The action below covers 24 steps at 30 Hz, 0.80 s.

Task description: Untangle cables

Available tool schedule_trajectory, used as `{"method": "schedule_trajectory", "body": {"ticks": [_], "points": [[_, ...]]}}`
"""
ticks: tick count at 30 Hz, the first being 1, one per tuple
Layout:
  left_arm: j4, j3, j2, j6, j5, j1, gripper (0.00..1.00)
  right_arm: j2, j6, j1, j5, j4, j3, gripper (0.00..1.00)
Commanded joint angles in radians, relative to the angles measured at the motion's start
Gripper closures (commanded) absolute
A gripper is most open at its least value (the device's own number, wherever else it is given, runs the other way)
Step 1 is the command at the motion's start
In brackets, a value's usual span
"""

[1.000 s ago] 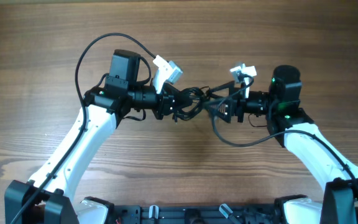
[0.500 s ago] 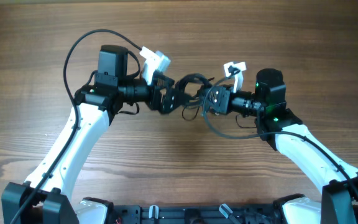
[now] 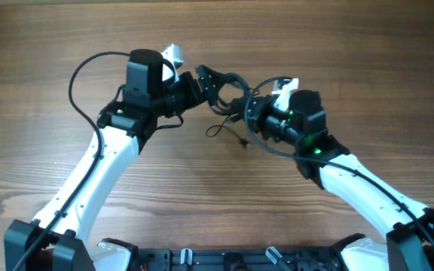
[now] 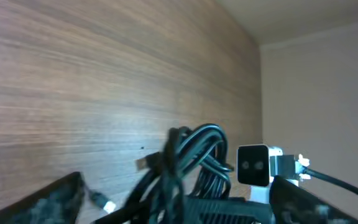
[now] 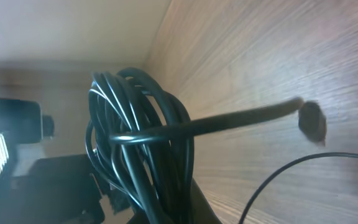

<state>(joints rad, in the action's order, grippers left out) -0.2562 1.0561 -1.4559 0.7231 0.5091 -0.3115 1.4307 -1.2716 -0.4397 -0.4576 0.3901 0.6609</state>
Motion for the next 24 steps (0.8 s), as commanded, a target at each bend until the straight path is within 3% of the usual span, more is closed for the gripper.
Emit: {"method": "schedule_trajectory", "body": {"ticks": [1, 4, 6, 7, 9, 10, 12, 14, 16, 17, 22, 24], "points": [[-0.015, 0.014, -0.032, 0.022, -0.053, -0.027, 0.16, 0.003, -0.015, -0.022, 0.039, 0.013, 0.003, 0.96], [-0.051, 0.014, -0.094, 0.023, -0.076, -0.032, 0.24, 0.003, -0.068, -0.022, 0.039, 0.018, 0.003, 0.96], [-0.037, 0.014, -0.125, 0.029, -0.076, -0.034, 0.35, 0.003, -0.071, -0.022, 0.039, 0.017, 0.003, 0.96], [-0.025, 0.014, -0.137, 0.048, -0.073, -0.035, 0.44, 0.003, -0.072, -0.022, 0.039, 0.018, 0.003, 0.95], [-0.017, 0.014, -0.142, 0.048, -0.073, -0.034, 0.73, 0.003, -0.093, -0.022, 0.039, 0.017, 0.003, 0.95], [-0.008, 0.014, -0.142, 0.048, -0.073, -0.034, 0.96, 0.003, -0.092, -0.022, 0.040, 0.017, 0.003, 0.94], [0.026, 0.014, -0.141, 0.024, -0.073, -0.015, 0.96, 0.003, -0.052, -0.022, 0.059, 0.000, 0.003, 0.76], [0.040, 0.014, -0.122, -0.046, -0.073, 0.042, 0.96, 0.003, 0.111, -0.021, 0.083, -0.034, 0.003, 0.48], [0.012, 0.014, -0.072, -0.166, -0.071, 0.166, 0.96, 0.003, 0.419, -0.005, 0.062, -0.109, 0.003, 0.00], [-0.004, 0.014, -0.051, -0.207, -0.044, 0.218, 0.96, 0.003, 0.455, 0.006, 0.040, -0.123, 0.003, 0.00], [-0.012, 0.014, -0.016, -0.568, 0.456, 0.376, 0.96, 0.003, 0.565, 0.022, -0.105, 0.107, 0.003, 0.00], [-0.014, 0.014, -0.016, -0.593, 0.573, 0.424, 0.96, 0.003, 0.600, 0.022, -0.100, 0.230, 0.003, 0.00]]}}
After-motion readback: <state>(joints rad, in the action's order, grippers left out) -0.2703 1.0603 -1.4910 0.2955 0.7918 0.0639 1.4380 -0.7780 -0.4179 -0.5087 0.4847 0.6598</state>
